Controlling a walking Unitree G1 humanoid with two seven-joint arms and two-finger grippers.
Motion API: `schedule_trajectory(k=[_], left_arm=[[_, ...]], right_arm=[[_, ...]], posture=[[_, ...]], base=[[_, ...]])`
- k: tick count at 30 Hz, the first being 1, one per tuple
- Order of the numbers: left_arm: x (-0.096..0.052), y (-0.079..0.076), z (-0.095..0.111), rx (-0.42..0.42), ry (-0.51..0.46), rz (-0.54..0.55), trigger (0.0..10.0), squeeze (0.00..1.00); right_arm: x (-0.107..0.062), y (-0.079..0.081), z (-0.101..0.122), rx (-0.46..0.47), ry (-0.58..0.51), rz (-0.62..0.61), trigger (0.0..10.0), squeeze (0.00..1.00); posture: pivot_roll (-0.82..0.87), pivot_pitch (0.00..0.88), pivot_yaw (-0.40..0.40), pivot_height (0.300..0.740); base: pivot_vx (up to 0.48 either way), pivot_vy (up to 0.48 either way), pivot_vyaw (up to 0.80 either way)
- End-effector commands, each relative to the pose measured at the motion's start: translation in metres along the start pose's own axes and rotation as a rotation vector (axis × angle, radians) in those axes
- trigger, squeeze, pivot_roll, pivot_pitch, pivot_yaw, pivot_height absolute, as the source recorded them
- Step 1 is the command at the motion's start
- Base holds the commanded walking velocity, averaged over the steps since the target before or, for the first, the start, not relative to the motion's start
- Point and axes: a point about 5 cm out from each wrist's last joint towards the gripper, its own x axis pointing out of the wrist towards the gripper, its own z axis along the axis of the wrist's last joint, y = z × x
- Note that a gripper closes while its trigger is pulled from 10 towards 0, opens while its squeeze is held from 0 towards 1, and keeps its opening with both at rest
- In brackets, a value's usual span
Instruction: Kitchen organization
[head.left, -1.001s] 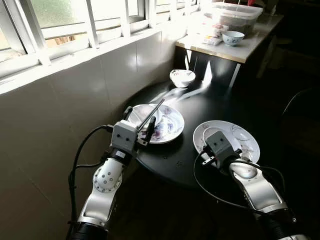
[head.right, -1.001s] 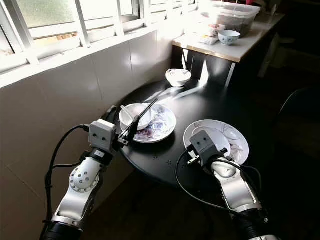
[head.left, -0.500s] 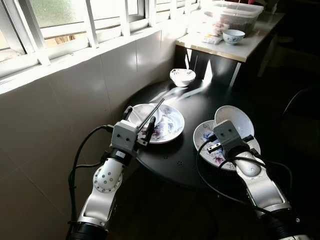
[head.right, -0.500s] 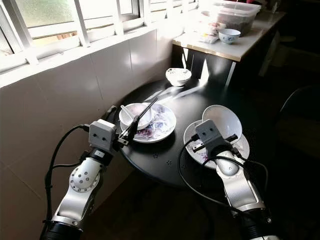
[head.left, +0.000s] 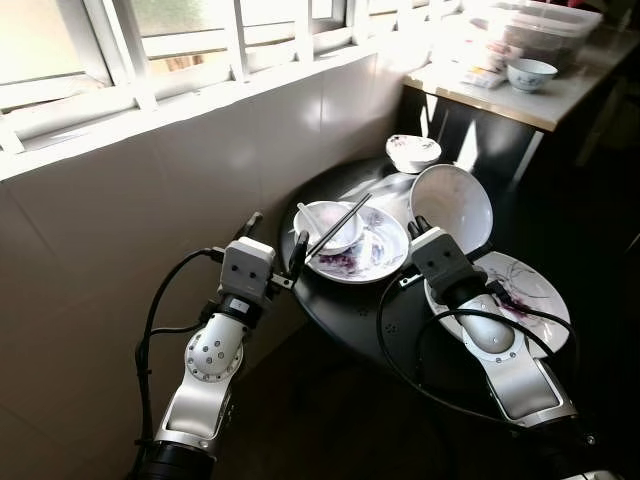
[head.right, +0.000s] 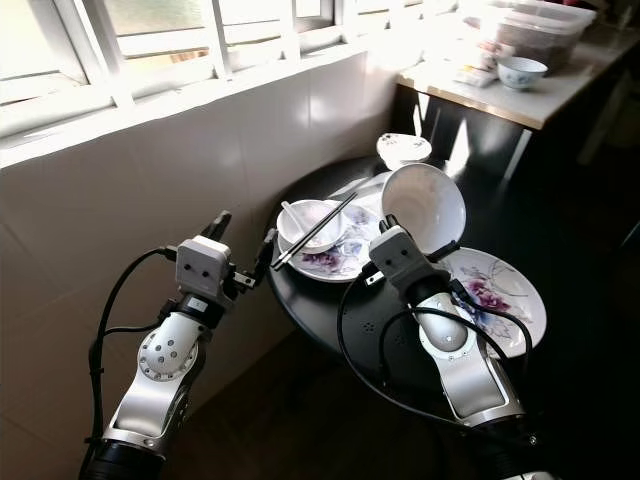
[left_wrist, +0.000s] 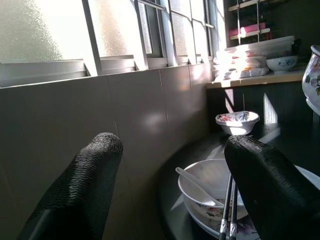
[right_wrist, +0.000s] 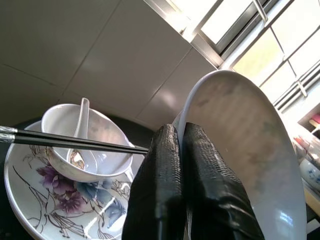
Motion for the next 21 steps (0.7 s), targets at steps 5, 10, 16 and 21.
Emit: schedule_trajectory(k=[5,10,16,21], left_arm=[[0.002,-0.005,0.001,-0.008,0.001,-0.023,10.0,0.0],[0.002,-0.006,0.002,-0.01,-0.004,-0.026,10.0,0.0],[0.002,-0.004,0.006,-0.001,-0.042,-0.012,10.0,0.0],[0.002,-0.005,0.007,0.004,-0.052,-0.014,10.0,0.0]], right_arm=[[0.002,-0.007,0.012,-0.025,-0.078,-0.018,0.0,0.0],[0.001,-0.005,0.013,-0.018,-0.091,-0.009,0.0,0.0],[0.0,0.0,0.014,0.001,-0.102,0.01,0.0,0.0],[0.0,0.004,0.015,0.007,-0.118,0.027,0.0,0.0]], posture=[[0.06,0.0,-0.03,0.74],[0.06,0.0,-0.03,0.74],[0.05,0.0,-0.031,0.74],[0.06,0.0,-0.034,0.74]], base=[[0.0,0.469,0.8],[0.0,0.469,0.8],[0.0,0.15,0.8],[0.0,0.0,0.8]])
